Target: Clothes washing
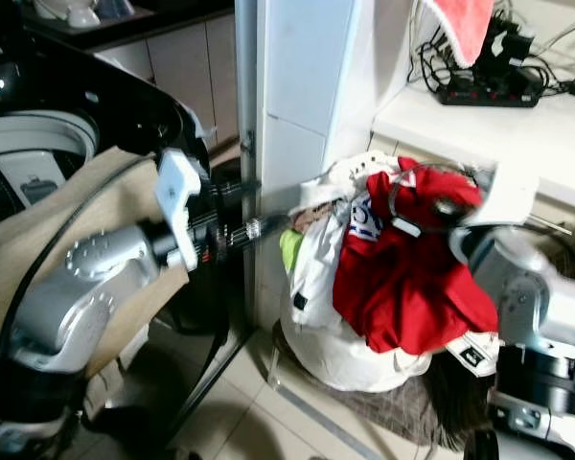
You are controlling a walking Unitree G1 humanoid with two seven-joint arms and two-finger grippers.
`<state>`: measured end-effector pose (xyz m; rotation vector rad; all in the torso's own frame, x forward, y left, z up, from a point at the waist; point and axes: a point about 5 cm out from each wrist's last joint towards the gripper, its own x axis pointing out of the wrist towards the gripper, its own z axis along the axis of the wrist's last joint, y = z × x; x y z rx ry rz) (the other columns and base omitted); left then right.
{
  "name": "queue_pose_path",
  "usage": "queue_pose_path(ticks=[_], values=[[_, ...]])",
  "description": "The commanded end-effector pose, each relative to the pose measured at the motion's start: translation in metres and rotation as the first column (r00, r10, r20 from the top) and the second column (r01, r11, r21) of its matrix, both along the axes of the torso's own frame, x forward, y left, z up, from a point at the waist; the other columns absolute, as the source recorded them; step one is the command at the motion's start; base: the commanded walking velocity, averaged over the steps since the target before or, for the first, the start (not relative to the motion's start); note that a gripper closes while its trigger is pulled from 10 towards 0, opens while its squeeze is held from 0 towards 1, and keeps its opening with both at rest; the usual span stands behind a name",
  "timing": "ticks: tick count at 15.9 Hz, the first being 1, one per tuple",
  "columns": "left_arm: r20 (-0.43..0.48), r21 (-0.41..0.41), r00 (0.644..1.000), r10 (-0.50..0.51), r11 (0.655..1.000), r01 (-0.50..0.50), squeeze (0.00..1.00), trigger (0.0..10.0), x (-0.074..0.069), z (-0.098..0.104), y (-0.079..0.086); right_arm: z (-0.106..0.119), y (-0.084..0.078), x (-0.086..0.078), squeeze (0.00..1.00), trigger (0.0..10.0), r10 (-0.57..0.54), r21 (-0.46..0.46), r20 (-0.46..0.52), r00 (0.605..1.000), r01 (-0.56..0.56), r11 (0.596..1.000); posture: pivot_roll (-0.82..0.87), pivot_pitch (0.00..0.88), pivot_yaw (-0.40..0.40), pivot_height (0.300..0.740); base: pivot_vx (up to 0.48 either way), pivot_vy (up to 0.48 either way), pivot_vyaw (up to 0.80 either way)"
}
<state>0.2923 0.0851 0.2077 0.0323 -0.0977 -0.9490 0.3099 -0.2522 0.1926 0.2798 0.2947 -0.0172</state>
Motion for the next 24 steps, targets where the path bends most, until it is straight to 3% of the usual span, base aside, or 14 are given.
queue_pose_path(ticks=[1, 3, 4, 7, 8, 10, 11, 13, 14, 18, 19, 20, 22, 24], values=[[0.039, -0.017, 0.999, 0.036, 0.999, -0.035, 0.00, 10.0, 0.004, 0.007, 0.000, 0.029, 0.015, 0.000, 0.00, 0.0, 0.129, 0.039, 0.101, 0.987, -0.133, 0.990, -0.12, 0.000, -0.030, 0.740, 0.000, 0.000, 0.00], [0.108, -0.074, 0.993, 0.038, 0.997, -0.030, 0.00, 10.0, 0.004, 0.019, -0.008, 0.069, 0.035, -0.005, 0.00, 0.0, 0.285, 0.130, 0.273, 0.919, -0.328, 0.936, -0.13, 0.000, -0.028, 0.740, 0.000, 0.000, 0.00], [0.115, -0.156, 0.993, 0.004, 0.988, 0.014, 0.00, 10.0, 0.001, 0.030, -0.017, 0.084, 0.045, -0.009, 0.00, 0.0, 0.358, 0.153, 0.344, 0.868, -0.428, 0.891, -0.13, 0.000, -0.028, 0.740, 0.000, 0.000, 0.00], [0.099, -0.268, 0.984, -0.149, 0.948, 0.171, 0.00, 10.0, -0.012, 0.042, -0.043, 0.091, 0.063, -0.012, 0.00, 0.0, 0.424, 0.229, 0.399, 0.813, -0.536, 0.813, -0.13, 0.000, -0.035, 0.740, 0.000, 0.000, 0.00], [0.087, -0.280, 0.978, -0.190, 0.937, 0.207, 1.00, 10.0, -0.015, 0.041, -0.051, 0.090, 0.070, -0.013, 0.00, 0.0, 0.444, 0.251, 0.403, 0.800, -0.563, 0.787, -0.13, 0.000, -0.036, 0.740, 0.000, 0.000, 0.00], [0.081, -0.249, 0.976, -0.203, 0.944, 0.217, 1.00, 10.0, -0.015, 0.038, -0.058, 0.087, 0.076, -0.016, 0.00, 0.0, 0.465, 0.263, 0.394, 0.793, -0.582, 0.770, -0.13, 0.000, -0.036, 0.740, 0.000, 0.000, 0.00], [0.065, -0.193, 0.987, -0.150, 0.968, 0.160, 1.00, 10.0, -0.009, 0.031, -0.063, 0.086, 0.083, -0.017, 0.00, 0.0, 0.483, 0.279, 0.399, 0.779, -0.605, 0.746, -0.13, 0.000, -0.034, 0.740, 0.000, 0.000, 0.00], [0.056, -0.155, 0.994, -0.089, 0.983, 0.097, 1.00, 10.0, -0.003, 0.025, -0.066, 0.086, 0.089, -0.020, 0.00, 0.0, 0.504, 0.285, 0.405, 0.763, -0.630, 0.723, -0.13, 0.000, -0.033, 0.740, 0.000, 0.000, 0.00], [0.047, -0.148, 0.996, -0.071, 0.986, 0.077, 0.00, 10.0, -0.001, 0.023, -0.067, 0.086, 0.091, -0.022, 0.00, 0.0, 0.511, 0.291, 0.403, 0.759, -0.635, 0.715, -0.13, 0.000, -0.034, 0.740, 0.000, 0.000, 0.00], [0.031, -0.130, 0.998, -0.056, 0.990, 0.060, 0.00, 10.0, 0.000, 0.017, -0.069, 0.086, 0.094, -0.023, 0.00, 0.0, 0.518, 0.294, 0.400, 0.756, -0.641, 0.709, -0.13, 0.000, -0.034, 0.740, 0.000, 0.000, 0.00], [0.020, -0.128, 0.999, -0.046, 0.991, 0.048, 0.00, 2.0, 0.001, 0.016, -0.068, 0.086, 0.094, -0.023, 0.00, 0.0, 0.518, 0.294, 0.399, 0.757, -0.641, 0.709, -0.13, 0.000, -0.032, 0.740, 0.000, 0.000, 0.00], [0.001, -0.124, 0.999, -0.044, 0.991, 0.044, 0.00, 0.0, 0.002, 0.012, -0.067, 0.086, 0.095, -0.023, 0.00, 0.0, 0.518, 0.293, 0.397, 0.757, -0.640, 0.710, -0.13, 0.000, -0.031, 0.740, 0.000, 0.000, 0.00], [0.000, -0.123, 0.999, -0.047, 0.991, 0.047, 0.00, 0.0, 0.002, 0.011, -0.065, 0.087, 0.095, -0.023, 0.00, 0.0, 0.517, 0.295, 0.398, 0.758, -0.639, 0.710, -0.13, 0.000, -0.031, 0.740, 0.000, 0.000, 0.00], [-0.024, -0.181, 0.997, -0.069, 0.982, 0.063, 0.00, 0.0, 0.000, 0.013, -0.061, 0.088, 0.093, -0.023, 0.00, 0.0, 0.509, 0.298, 0.403, 0.761, -0.635, 0.713, -0.13, 0.000, -0.029, 0.740, 0.000, 0.000, 0.00]])
